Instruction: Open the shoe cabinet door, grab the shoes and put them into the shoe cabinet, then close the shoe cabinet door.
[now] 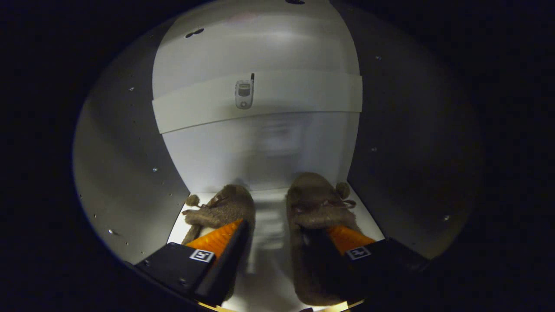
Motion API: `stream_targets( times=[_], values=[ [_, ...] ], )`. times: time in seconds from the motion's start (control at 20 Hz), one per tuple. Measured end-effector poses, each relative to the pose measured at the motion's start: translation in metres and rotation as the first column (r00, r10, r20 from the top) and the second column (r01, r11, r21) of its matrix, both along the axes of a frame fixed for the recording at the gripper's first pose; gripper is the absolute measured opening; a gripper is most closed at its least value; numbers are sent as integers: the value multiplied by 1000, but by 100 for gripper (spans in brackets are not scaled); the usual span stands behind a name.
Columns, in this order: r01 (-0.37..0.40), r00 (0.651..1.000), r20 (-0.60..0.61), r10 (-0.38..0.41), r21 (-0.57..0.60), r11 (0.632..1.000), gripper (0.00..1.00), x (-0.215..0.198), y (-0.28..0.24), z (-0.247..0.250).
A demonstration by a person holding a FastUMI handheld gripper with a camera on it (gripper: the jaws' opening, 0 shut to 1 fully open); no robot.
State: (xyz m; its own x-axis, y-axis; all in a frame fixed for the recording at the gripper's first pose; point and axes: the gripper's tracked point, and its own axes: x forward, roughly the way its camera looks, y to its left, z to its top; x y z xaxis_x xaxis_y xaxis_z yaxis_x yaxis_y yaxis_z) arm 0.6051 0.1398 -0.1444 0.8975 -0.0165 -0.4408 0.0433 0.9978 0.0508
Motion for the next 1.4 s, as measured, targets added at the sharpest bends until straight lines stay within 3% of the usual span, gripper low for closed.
stream_targets(
  times=[0.05,0.35,0.75,1.0,1.25,1.4],
  values=[
    [-6,1000,5,6,-3,1000,99,-12,0,8],
    [-30,982,186,29,-1,1000,99,-101,-2,68],
    [-17,896,442,31,-35,999,98,-295,-19,160],
    [-38,868,496,40,-13,999,98,-402,-35,183],
    [-55,879,473,56,-15,998,98,-484,-72,177],
    [-20,885,465,22,-9,1000,98,-518,-110,182]
  ],
)
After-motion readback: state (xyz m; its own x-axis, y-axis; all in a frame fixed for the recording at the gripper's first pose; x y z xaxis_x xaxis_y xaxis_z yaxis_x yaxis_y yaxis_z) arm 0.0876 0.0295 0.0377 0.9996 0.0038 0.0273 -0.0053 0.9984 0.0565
